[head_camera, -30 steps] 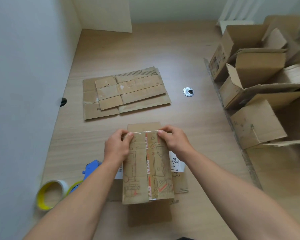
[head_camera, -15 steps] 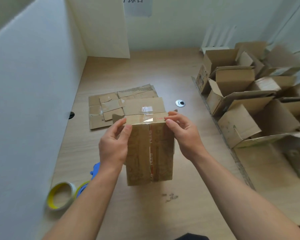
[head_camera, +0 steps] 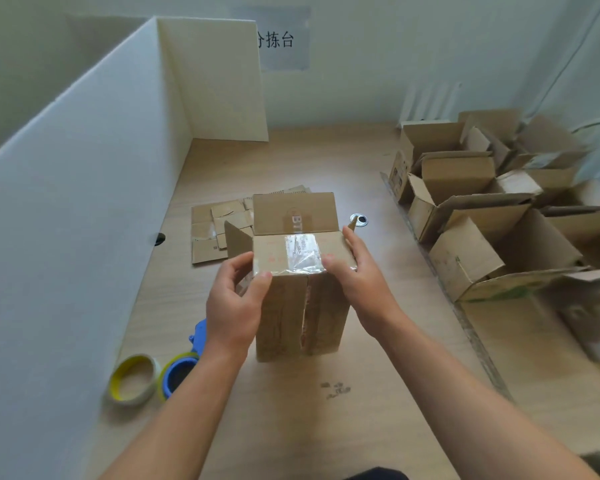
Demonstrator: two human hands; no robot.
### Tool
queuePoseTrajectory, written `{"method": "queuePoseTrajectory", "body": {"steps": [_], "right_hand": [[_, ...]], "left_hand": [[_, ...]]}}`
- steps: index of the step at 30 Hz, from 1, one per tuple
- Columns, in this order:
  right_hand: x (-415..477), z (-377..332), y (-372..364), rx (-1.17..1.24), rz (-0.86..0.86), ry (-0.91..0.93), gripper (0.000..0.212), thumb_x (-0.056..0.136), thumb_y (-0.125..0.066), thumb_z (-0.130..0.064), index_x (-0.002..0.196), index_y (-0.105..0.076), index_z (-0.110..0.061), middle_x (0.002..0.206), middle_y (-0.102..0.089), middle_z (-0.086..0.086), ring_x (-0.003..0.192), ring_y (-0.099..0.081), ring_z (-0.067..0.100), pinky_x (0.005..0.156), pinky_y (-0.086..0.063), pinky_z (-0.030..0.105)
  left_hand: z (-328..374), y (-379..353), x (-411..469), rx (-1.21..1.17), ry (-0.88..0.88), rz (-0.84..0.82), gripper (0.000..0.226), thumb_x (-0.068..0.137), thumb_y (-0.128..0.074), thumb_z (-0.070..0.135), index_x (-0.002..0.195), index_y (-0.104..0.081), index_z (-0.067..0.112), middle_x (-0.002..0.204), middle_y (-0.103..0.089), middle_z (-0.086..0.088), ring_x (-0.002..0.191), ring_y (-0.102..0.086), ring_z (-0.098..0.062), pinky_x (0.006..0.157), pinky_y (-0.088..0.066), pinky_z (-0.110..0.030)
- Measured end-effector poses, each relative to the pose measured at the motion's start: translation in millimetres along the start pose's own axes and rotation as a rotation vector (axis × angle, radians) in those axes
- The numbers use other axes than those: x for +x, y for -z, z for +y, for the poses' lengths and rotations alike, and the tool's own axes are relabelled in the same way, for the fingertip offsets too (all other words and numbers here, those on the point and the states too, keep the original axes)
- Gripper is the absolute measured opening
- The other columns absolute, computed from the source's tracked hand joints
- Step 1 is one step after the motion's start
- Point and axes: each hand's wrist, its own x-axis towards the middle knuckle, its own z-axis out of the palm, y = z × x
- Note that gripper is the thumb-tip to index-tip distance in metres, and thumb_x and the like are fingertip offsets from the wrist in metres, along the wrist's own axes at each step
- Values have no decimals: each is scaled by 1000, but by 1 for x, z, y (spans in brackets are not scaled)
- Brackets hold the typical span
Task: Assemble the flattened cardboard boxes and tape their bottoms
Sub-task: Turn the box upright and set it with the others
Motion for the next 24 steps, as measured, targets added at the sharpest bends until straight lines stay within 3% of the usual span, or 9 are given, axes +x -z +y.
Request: {"method": "queuePoseTrajectory", "body": {"steps": [3, 7, 10, 13, 15, 21, 24], "right_hand": [[-4, -12, 6, -104, -17, -4, 61, 72, -75, -57, 119, -37, -63, 111, -51, -36, 100, -56, -17, 77, -47, 8], [-12, -21, 20, -227, -27, -20, 76, 65, -84, -48, 133, -49, -40, 121, -57, -4, 107, -62, 12, 93, -56, 37], [-23, -21, 31, -181, -19, -49, 91, 68, -89, -37, 145, -42, -35, 126, -55, 1, 114, -60, 17, 100, -52, 42], [-36, -15, 35, -209, 53, -36, 101, 73, -85, -42, 155, -26, -35, 128, -44, -5, 115, -50, 9, 104, -46, 34], [-45, -11, 40, -262, 103, -5, 99, 77, -80, -49, 156, -21, -40, 123, -38, -7, 110, -44, 6, 98, -43, 27], [-60, 1, 67, -247, 90, 41, 71, 91, -67, -49, 150, -28, -51, 121, -42, -5, 110, -45, 8, 87, -38, 16], [-65, 8, 80, -186, 94, 69, 66, 93, -65, -45, 149, -31, -51, 123, -45, -6, 114, -48, 9, 96, -42, 22]], "left_hand": [[1, -5, -16, 57, -97, 6, 35, 91, -69, 11, 124, -61, 15, 117, -67, 6, 110, -61, 0, 88, -52, -18], [-3, -12, -35, 99, -181, 1, 38, 90, -70, 7, 125, -60, 14, 123, -64, 3, 113, -59, 3, 87, -47, -7], [-2, -20, -51, 120, -240, 4, 37, 90, -69, 11, 122, -58, 23, 128, -61, 6, 118, -56, 4, 92, -46, -9], [3, -32, -65, 111, -275, 8, 38, 89, -67, 11, 123, -57, 25, 130, -59, 3, 119, -55, 6, 93, -46, -9], [7, -40, -75, 102, -297, 9, 38, 86, -64, 18, 122, -56, 26, 130, -59, 2, 120, -54, 6, 93, -46, -9], [12, -55, -98, 122, -311, -32, 41, 84, -66, 31, 122, -56, 47, 135, -57, 12, 128, -54, -7, 103, -50, -31], [12, -61, -105, 138, -287, -62, 49, 82, -66, 43, 129, -56, 44, 137, -57, 12, 127, -55, -11, 102, -51, -41]]}}
